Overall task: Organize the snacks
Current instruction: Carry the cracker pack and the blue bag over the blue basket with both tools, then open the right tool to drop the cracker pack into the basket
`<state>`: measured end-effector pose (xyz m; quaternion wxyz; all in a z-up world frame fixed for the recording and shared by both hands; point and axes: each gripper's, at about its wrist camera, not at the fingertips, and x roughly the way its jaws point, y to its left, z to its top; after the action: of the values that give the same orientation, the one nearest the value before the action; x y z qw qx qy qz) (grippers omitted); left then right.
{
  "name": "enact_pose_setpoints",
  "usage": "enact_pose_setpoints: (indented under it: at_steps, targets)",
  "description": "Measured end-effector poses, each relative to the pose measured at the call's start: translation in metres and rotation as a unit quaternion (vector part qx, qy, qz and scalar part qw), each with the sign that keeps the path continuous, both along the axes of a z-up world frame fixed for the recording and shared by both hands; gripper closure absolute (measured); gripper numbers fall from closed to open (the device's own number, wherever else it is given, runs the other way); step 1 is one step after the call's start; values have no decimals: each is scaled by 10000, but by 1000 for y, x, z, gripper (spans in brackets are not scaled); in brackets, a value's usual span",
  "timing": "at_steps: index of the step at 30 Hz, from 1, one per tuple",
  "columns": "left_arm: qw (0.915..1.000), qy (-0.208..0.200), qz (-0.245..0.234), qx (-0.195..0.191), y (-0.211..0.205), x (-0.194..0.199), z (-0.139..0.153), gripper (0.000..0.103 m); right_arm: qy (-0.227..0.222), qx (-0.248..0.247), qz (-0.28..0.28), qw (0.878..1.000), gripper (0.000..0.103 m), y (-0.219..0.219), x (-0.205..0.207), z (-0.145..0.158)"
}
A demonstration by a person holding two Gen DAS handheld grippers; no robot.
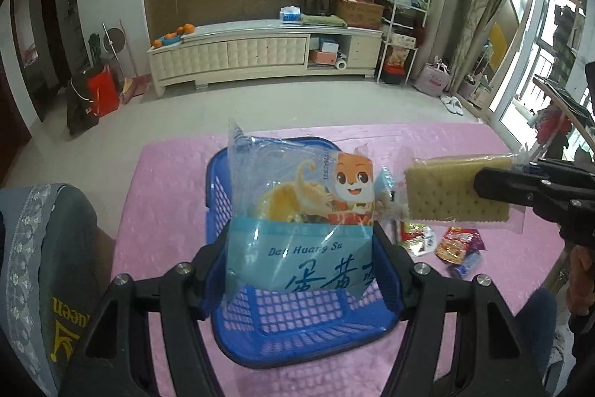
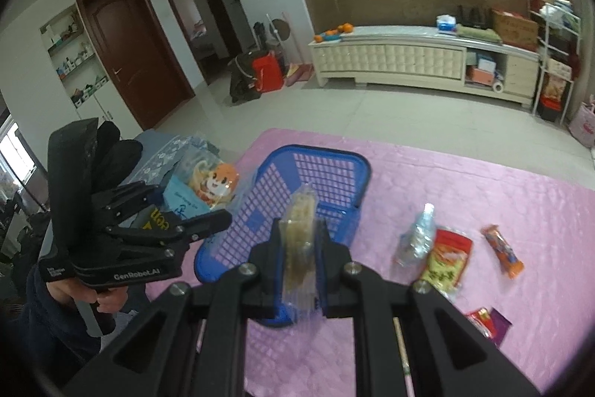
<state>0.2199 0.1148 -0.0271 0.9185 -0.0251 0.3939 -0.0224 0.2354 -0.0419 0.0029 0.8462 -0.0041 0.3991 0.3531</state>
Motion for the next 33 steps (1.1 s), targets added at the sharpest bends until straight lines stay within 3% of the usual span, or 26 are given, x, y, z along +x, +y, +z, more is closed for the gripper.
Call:
enact_pose_setpoints:
  at_steps: [10,16,25,27,29,31,33]
  targets:
    - [9995,88,239,-162,37,30,-15,38,327,-30,344,9989,85,45,46,-23]
    - [9988,186,336,-309,52,40,-27,38,596,-151,547,9966,85,74,70,-56]
    - [9984,361,262,-352,55,57,-50,38,613,-752,522,9939,82,98,97,-93]
    - [9983,384,269,-352,56,58,-52,38,359,-1222,323,9913,72,102,102,-96]
    - [9981,384,293,-385,58,57,-53,38,207,-1435,182,9893,26,100,103,-95]
    - [9979,395,315,-400,60,56,-51,38,88,-1309,57,9913,13,89,100,-89]
    - [9979,388,315,-413,62,52,-49,38,-105,-1230,-93,9923,13,77,95,-78]
